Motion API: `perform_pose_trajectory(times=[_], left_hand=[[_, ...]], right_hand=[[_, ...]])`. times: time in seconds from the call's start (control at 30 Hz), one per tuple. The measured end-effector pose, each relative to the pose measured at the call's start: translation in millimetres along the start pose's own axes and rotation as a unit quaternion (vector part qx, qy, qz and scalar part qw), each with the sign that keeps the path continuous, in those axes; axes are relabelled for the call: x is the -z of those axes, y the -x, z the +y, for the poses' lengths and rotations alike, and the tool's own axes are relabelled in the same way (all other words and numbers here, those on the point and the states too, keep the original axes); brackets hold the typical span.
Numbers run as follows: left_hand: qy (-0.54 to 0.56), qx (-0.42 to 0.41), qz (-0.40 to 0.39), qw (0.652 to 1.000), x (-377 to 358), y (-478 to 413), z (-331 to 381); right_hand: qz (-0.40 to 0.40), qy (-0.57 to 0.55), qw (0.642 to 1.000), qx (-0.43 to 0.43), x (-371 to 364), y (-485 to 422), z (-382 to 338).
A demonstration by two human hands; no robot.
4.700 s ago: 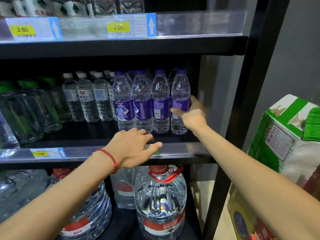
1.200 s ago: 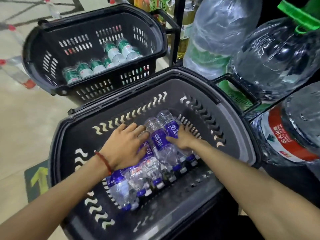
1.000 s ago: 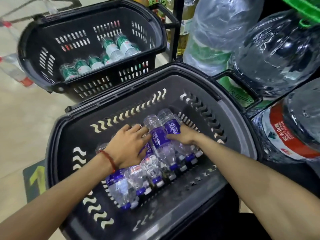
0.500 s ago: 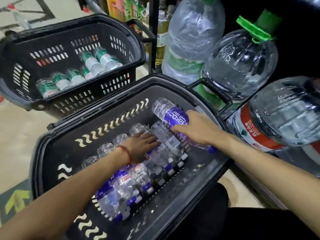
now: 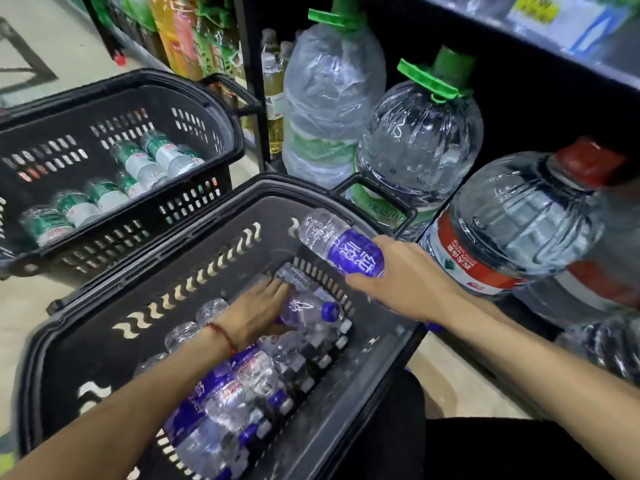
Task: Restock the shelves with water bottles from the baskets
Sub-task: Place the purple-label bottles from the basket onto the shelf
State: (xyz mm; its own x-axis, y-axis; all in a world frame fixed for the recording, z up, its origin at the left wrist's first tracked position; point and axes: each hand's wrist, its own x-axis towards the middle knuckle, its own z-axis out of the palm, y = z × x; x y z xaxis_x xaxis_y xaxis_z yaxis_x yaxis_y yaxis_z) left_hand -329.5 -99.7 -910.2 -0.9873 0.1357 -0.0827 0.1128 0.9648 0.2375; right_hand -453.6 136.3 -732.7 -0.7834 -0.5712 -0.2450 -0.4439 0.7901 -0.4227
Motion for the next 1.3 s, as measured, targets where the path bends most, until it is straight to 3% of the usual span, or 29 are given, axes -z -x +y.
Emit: perform_pose_trajectory(times=[0.1, 0.27, 0.43, 0.67, 0.9, 1.17, 1.3], left_hand=[[0.213, 0.06, 0.072, 0.973, 14, 11, 16], [0.39, 0.096, 0.173, 0.899, 51, -1, 56], [0.449, 0.057, 0.225, 0.863, 84, -37, 100], [0.474, -0.057, 0.218, 0.851, 125, -88, 175], [0.519, -0.164, 0.193, 0.817, 168, -108, 255], [0.512, -0.236, 0.134, 0.815, 212, -120, 350], [0.509, -0.253, 0.148, 0.809, 232, -132, 392]], right_hand=[[0.033, 0.012, 0.999, -0.008, 14, 3, 5], [0.092, 0.005, 0.995, -0.034, 41, 13, 20], [0.131, -0.02, 0.988, -0.083, 57, 41, 44], [0.194, -0.027, 0.967, -0.162, 92, 109, 82], [0.278, -0.023, 0.937, -0.209, 124, 193, 114], [0.294, 0.031, 0.922, -0.251, 169, 266, 141], [0.304, 0.061, 0.92, -0.241, 194, 288, 154]])
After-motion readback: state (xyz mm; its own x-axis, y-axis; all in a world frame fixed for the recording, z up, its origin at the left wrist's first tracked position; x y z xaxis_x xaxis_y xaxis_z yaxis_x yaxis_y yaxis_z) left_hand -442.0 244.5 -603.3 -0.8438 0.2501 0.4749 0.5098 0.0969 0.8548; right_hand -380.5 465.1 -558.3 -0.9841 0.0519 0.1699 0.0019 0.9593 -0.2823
